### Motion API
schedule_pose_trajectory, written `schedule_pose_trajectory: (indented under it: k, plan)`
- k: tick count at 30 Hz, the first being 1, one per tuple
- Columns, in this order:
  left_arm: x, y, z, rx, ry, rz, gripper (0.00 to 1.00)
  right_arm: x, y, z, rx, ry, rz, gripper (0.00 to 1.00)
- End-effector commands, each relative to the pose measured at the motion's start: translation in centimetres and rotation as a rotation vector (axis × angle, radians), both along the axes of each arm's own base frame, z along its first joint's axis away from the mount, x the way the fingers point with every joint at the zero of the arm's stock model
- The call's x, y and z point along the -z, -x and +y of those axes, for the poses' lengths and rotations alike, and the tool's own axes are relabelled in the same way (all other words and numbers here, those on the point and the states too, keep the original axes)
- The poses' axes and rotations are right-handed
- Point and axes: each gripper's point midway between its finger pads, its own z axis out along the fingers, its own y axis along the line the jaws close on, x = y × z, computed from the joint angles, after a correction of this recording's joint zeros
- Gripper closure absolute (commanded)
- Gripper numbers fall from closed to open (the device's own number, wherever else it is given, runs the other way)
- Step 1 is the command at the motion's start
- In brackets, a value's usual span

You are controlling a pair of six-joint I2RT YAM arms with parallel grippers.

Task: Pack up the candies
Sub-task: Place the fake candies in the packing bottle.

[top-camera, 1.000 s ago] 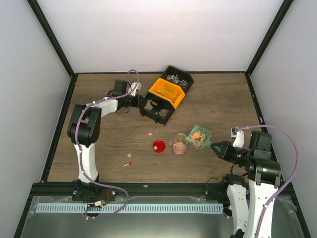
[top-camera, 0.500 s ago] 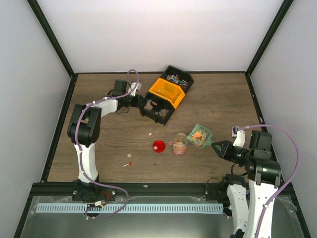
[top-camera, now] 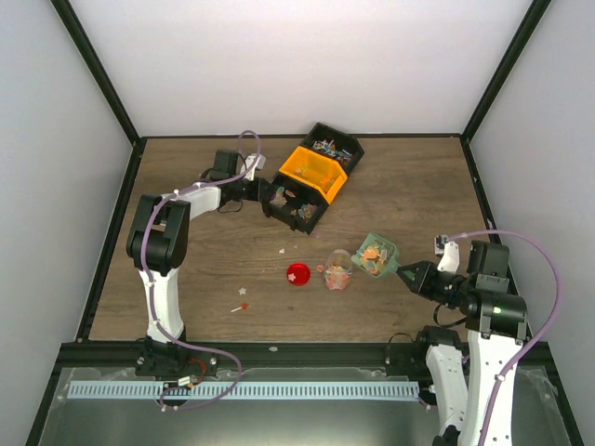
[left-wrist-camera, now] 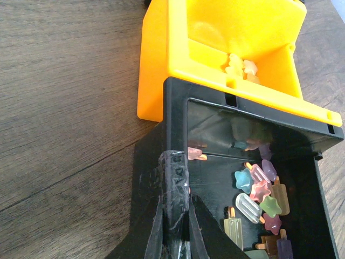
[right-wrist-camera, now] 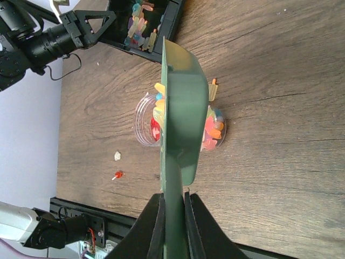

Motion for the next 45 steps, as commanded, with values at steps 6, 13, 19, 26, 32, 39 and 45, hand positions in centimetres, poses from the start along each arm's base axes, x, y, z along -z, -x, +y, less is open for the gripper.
schedule_pose_trajectory:
  k: [6, 13, 19, 26, 32, 39, 45]
  plan:
    - [4.2, 1.5, 0.2, 0.021, -0.015, 0.072, 0.96, -1.8, -0.4, 0.2, -0.025, -0.001, -0.046, 0.99]
    - [4.2, 1.5, 0.1, 0.024, -0.007, 0.069, 0.96, -2.5, -0.9, 0.5, -0.035, -0.024, -0.046, 0.99]
    - [4.1, 1.3, 0.0, 0.029, 0.000, 0.066, 0.96, -2.9, -1.7, 0.7, -0.042, -0.053, -0.065, 0.99]
    - [4.4, 1.2, 0.3, 0.023, 0.001, 0.072, 0.96, -2.3, -1.4, 0.8, -0.049, -0.061, -0.055, 0.99]
    - [4.7, 1.3, 0.4, 0.022, -0.002, 0.077, 0.96, -2.0, -1.8, 0.6, -0.052, -0.045, -0.052, 0.99]
    - [4.8, 1.2, 0.4, 0.023, 0.003, 0.079, 0.96, -2.0, -2.7, 0.5, -0.054, -0.047, -0.061, 0.99]
    - [4.9, 1.2, 0.4, 0.023, 0.005, 0.081, 0.96, -2.2, -3.6, -0.3, -0.035, 0.005, -0.094, 0.99]
